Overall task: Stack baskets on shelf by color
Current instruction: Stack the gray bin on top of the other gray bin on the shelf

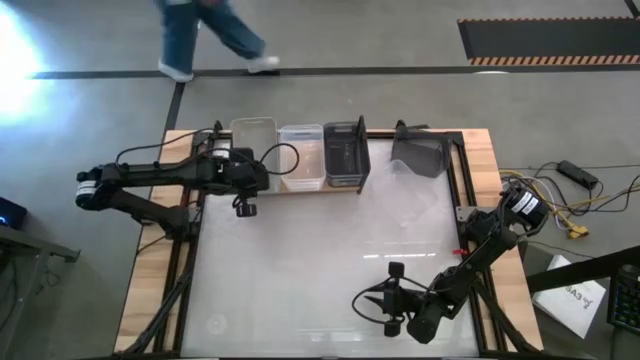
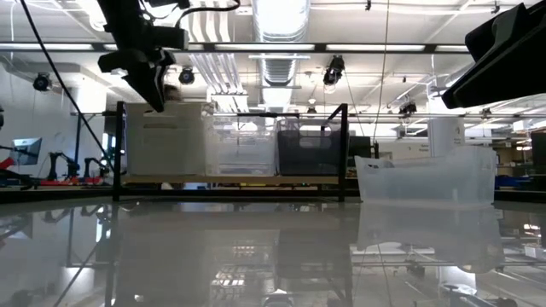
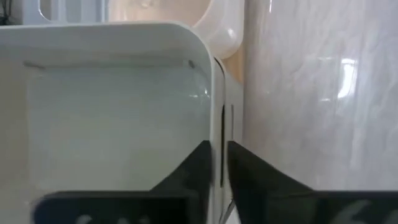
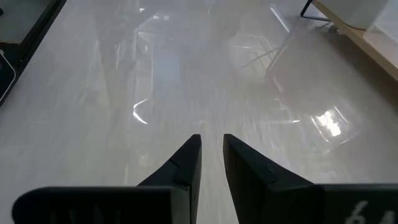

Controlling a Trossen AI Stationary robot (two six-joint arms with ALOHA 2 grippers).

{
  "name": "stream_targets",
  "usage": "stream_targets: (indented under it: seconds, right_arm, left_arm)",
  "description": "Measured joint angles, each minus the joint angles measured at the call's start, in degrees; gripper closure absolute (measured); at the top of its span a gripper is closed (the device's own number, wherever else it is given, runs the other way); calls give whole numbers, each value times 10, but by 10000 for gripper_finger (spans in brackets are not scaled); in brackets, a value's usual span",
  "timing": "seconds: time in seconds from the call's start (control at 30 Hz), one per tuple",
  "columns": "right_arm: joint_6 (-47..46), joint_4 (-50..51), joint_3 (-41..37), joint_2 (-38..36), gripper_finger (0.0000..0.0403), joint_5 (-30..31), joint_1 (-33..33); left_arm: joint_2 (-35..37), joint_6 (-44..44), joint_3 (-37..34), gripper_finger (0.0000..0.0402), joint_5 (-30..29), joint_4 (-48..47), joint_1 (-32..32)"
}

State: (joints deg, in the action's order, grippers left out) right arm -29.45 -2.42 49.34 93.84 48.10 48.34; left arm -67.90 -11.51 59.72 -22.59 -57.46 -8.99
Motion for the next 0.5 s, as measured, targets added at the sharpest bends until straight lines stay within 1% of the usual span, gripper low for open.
stream_targets:
  seconds: [0.03, 0.1, 0.33, 0.5]
  right_arm:
    - [0, 0, 0, 0, 342, 0, 0]
    - [0, 0, 0, 0, 343, 0, 0]
    - [-1, 0, 0, 0, 347, 0, 0]
    - [-1, 0, 0, 0, 344, 0, 0]
  left_arm:
    - [0, -7, 1, 384, -2, 0, 0]
    - [0, -12, 4, 395, -3, 0, 0]
    - [12, -14, 32, 400, -2, -8, 0]
    - [18, -14, 58, 401, 2, -30, 0]
